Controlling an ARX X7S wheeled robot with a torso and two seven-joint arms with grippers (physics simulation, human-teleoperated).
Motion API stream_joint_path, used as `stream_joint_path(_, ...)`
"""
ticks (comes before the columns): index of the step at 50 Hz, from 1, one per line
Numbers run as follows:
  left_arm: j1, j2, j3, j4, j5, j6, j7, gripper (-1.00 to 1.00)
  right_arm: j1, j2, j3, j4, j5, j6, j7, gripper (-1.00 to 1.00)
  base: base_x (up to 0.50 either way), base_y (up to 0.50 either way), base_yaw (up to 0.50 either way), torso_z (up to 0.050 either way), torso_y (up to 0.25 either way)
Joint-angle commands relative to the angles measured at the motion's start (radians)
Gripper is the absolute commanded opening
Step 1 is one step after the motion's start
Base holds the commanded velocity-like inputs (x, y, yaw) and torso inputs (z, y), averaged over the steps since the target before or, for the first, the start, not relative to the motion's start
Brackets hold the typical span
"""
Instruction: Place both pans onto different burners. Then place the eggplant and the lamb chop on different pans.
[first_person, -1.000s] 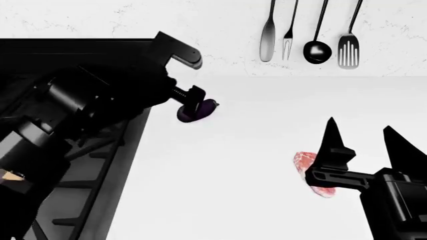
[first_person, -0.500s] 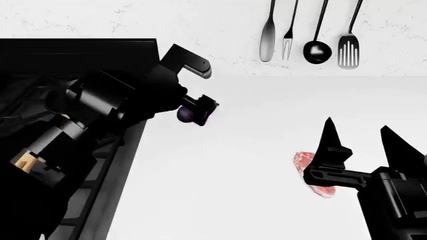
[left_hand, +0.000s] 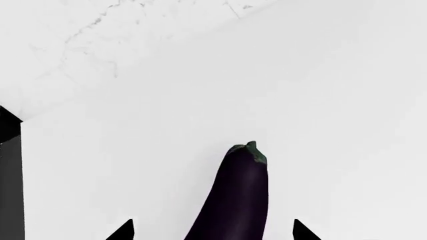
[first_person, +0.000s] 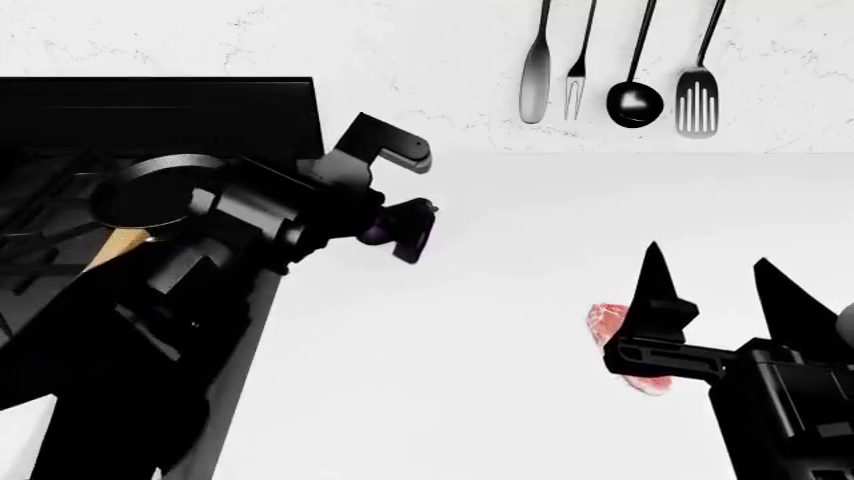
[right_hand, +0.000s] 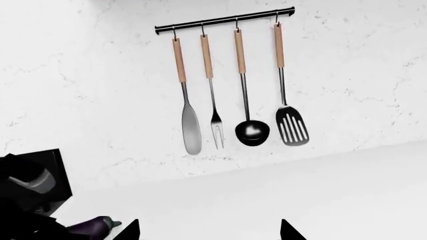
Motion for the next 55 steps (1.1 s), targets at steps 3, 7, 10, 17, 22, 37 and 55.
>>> stream_joint_path(3, -0.003, 0.050, 0.149, -0.098, -0.131, 0.051, -0.041, 1.00, -0.027, 0.002, 0.001, 0.008, -0.013, -0.019, -0.014, 1.00, 0.00, 0.00, 0.00, 0.000, 0.000)
stream_joint_path(7, -0.008, 0.050, 0.203, -0.080, -0.182, 0.054, -0.064, 1.00, -0.042, 0.005, 0.002, 0.005, -0.020, -0.028, -0.015, 1.00, 0.00, 0.00, 0.00, 0.000, 0.000)
stream_joint_path(10, -0.011, 0.050, 0.233, -0.071, -0.211, 0.057, -0.081, 1.00, -0.053, 0.006, 0.003, 0.005, -0.026, -0.035, -0.018, 1.00, 0.00, 0.00, 0.00, 0.000, 0.000)
stream_joint_path(17, 0.016, 0.050, 0.282, -0.064, -0.267, 0.077, -0.094, 1.00, -0.065, 0.008, 0.002, 0.003, -0.032, -0.041, -0.019, 1.00, 0.00, 0.00, 0.00, 0.000, 0.000)
stream_joint_path(22, 0.024, 0.050, 0.298, -0.076, -0.285, 0.083, -0.090, 1.00, -0.066, 0.003, -0.001, 0.010, -0.035, -0.040, -0.021, 1.00, 0.00, 0.00, 0.00, 0.000, 0.000)
stream_joint_path(37, 0.021, 0.050, 0.312, -0.074, -0.285, 0.104, -0.095, -1.00, -0.078, 0.008, 0.004, 0.011, -0.039, -0.050, -0.021, 1.00, 0.00, 0.00, 0.00, 0.000, 0.000)
stream_joint_path(55, -0.069, 0.049, 0.287, -0.015, -0.320, 0.187, -0.117, -1.00, -0.110, 0.026, 0.019, 0.001, -0.049, -0.076, -0.011, 1.00, 0.00, 0.00, 0.00, 0.000, 0.000)
